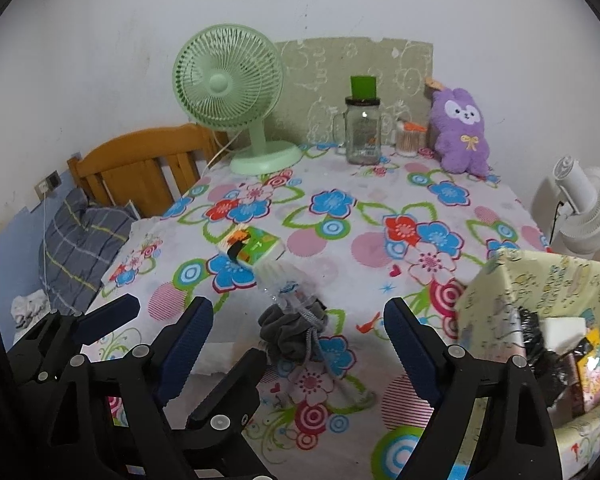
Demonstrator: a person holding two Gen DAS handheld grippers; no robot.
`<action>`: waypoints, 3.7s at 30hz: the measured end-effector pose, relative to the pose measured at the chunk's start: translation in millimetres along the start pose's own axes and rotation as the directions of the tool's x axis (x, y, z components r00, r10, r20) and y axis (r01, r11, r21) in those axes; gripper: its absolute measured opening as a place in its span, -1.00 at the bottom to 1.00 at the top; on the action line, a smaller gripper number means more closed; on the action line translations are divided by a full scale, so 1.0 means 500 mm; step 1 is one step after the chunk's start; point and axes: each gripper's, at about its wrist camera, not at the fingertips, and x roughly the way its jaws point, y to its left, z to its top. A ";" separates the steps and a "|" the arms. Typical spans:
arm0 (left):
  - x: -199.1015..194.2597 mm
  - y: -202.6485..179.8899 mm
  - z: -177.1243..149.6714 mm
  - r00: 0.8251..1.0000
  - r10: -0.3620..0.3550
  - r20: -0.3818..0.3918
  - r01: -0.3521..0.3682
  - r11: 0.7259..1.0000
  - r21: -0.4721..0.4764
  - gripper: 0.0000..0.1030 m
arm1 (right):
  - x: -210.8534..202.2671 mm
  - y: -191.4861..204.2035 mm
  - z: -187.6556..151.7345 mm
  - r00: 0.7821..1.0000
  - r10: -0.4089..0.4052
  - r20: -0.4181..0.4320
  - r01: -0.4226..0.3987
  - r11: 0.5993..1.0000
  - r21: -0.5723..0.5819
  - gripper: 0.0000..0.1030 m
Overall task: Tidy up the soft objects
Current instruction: 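Grasp the clear plastic bag with the right tool, then grasp the white paper roll with the left tool while the right tool holds the bag, then lift the paper roll and plastic bag and carry them over the paper box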
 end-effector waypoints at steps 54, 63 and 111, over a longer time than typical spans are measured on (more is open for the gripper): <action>0.131 0.038 -0.029 0.990 0.007 -0.144 -0.014 0.999 -0.042 0.88 | 0.144 0.014 -0.014 0.996 -0.033 -0.079 0.027 0.996 -0.081 -0.54; 0.133 0.024 -0.057 0.984 -0.015 -0.178 0.006 0.999 -0.051 0.63 | 0.114 0.000 -0.035 0.996 -0.055 -0.069 0.049 0.996 -0.077 -0.54; 0.002 -0.054 -0.032 0.998 0.035 -0.046 -0.034 0.999 0.018 -0.60 | -0.012 -0.033 -0.036 1.000 -0.009 0.009 0.009 1.000 -0.012 -0.70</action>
